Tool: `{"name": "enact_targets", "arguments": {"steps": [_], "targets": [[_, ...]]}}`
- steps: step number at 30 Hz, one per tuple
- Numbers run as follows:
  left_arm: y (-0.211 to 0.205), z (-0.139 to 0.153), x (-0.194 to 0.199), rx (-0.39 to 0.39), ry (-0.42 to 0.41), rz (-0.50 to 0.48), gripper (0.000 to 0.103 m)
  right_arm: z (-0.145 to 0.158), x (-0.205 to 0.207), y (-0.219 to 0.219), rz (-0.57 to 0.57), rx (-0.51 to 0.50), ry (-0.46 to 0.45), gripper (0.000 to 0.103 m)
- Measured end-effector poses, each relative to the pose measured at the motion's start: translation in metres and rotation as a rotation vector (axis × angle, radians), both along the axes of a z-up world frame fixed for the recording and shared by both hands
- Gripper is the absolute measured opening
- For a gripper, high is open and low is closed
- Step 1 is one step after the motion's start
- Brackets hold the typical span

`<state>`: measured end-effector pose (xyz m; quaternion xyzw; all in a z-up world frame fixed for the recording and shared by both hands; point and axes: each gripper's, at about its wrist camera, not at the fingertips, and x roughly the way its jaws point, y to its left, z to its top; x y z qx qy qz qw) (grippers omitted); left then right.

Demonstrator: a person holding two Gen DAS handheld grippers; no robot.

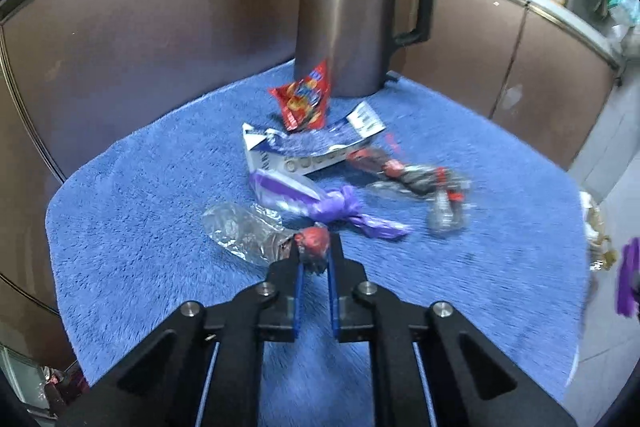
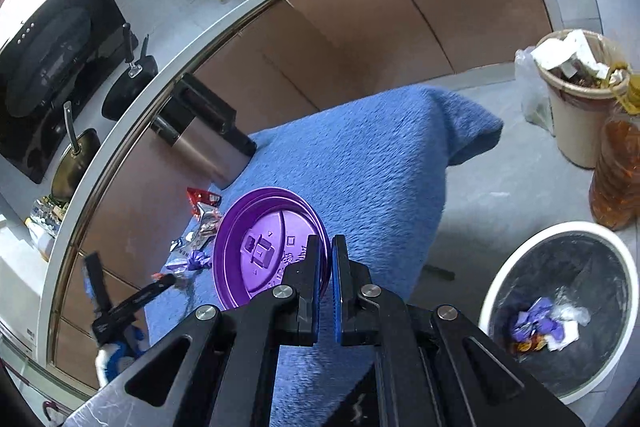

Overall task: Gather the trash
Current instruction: 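Carry the purple lid and plastic wrapper with both tools over the trash bin, then open both tools to drop the lid and wrapper into the bin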

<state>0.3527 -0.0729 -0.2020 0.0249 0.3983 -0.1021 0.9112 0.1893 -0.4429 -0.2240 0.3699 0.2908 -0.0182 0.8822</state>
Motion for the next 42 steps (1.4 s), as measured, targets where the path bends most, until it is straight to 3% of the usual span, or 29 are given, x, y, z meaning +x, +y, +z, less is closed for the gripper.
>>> {"name": "enact_targets", "arguments": {"steps": [5,11,16,23,28,31,33,39,41,42], "targets": [[-0.019,0.038,-0.040,-0.086,-0.036,-0.128,0.009,0.006,-0.024,-0.018,-0.047,-0.043,-0.014,0.007],[-0.095,0.070,-0.085,-0.156,-0.052,-0.402,0.009,0.010,-0.071,-0.052,-0.182,-0.125,0.012,0.007],[-0.178,0.060,-0.116,-0.182,0.027,-0.647,0.009,-0.003,-0.103,-0.082,-0.309,-0.182,0.099,0.007],[-0.290,0.014,-0.160,-0.111,0.160,-0.886,0.010,-0.038,-0.118,-0.103,-0.384,-0.227,0.260,0.008],[-0.334,-0.014,-0.171,-0.075,0.204,-0.954,0.012,-0.062,-0.117,-0.107,-0.388,-0.249,0.338,0.009],[-0.349,-0.025,-0.167,-0.061,0.216,-0.957,0.013,-0.074,-0.118,-0.109,-0.398,-0.250,0.371,0.026],[-0.352,-0.027,-0.165,-0.070,0.239,-0.954,0.013,-0.078,-0.121,-0.110,-0.407,-0.241,0.383,0.034],[-0.342,-0.020,-0.162,-0.100,0.240,-0.937,0.015,-0.080,-0.125,-0.109,-0.418,-0.238,0.395,0.036],[-0.340,-0.019,-0.161,-0.116,0.251,-0.938,0.026,-0.076,-0.123,-0.106,-0.417,-0.244,0.386,0.038],[-0.339,-0.017,-0.161,-0.127,0.251,-0.933,0.038,-0.073,-0.123,-0.104,-0.416,-0.250,0.381,0.038]]}}
